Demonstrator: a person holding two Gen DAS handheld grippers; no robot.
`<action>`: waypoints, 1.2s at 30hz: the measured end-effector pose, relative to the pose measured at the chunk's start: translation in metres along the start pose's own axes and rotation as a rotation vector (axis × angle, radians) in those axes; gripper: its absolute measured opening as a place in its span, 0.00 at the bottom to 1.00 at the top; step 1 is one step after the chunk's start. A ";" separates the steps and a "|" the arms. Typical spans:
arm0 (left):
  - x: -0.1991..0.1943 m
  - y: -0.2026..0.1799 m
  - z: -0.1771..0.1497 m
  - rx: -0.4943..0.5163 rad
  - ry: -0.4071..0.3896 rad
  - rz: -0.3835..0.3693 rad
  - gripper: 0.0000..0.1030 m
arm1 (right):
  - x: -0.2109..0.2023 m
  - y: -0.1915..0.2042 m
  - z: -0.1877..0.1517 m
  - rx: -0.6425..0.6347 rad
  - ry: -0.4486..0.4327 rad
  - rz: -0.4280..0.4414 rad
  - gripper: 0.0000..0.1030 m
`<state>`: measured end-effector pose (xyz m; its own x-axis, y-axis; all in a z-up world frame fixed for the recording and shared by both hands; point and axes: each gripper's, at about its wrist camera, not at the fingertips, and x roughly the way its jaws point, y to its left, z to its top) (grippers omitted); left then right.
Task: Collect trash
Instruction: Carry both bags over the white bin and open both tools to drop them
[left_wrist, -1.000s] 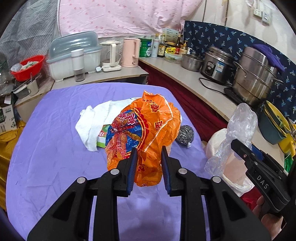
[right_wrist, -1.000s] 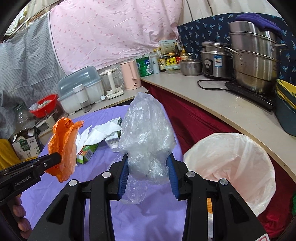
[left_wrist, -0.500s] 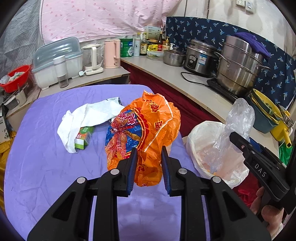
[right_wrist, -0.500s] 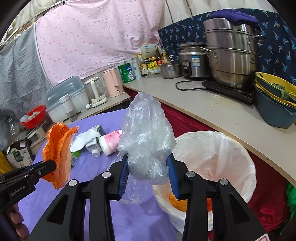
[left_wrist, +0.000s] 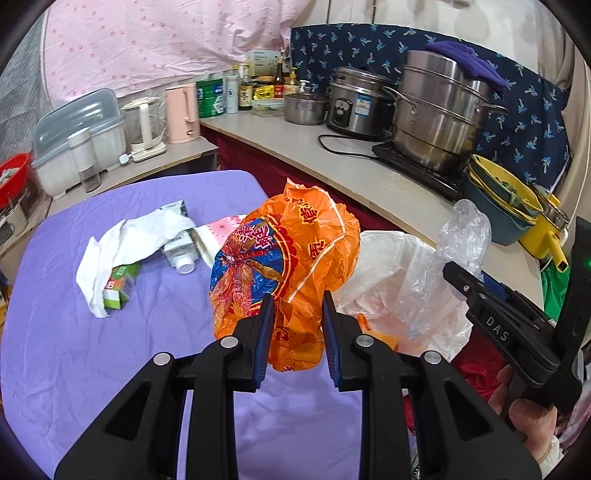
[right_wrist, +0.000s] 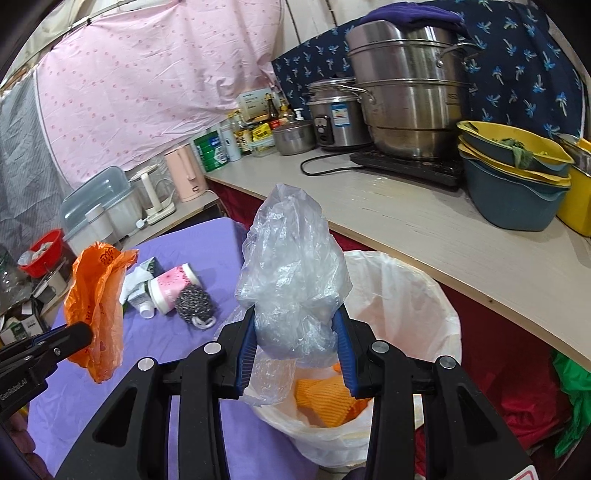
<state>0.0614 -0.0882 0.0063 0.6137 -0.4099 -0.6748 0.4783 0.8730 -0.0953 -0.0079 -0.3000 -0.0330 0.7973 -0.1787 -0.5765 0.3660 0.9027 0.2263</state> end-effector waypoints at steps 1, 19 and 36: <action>0.002 -0.005 0.001 0.008 0.001 -0.007 0.24 | 0.001 -0.004 0.000 0.006 0.002 -0.006 0.35; 0.039 -0.069 0.007 0.098 0.048 -0.081 0.24 | 0.017 -0.047 -0.008 0.064 0.037 -0.070 0.35; 0.064 -0.091 0.007 0.129 0.070 -0.107 0.27 | 0.022 -0.046 -0.004 0.044 0.025 -0.101 0.52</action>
<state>0.0619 -0.1959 -0.0231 0.5123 -0.4753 -0.7153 0.6176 0.7827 -0.0777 -0.0090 -0.3445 -0.0591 0.7433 -0.2570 -0.6176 0.4646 0.8626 0.2001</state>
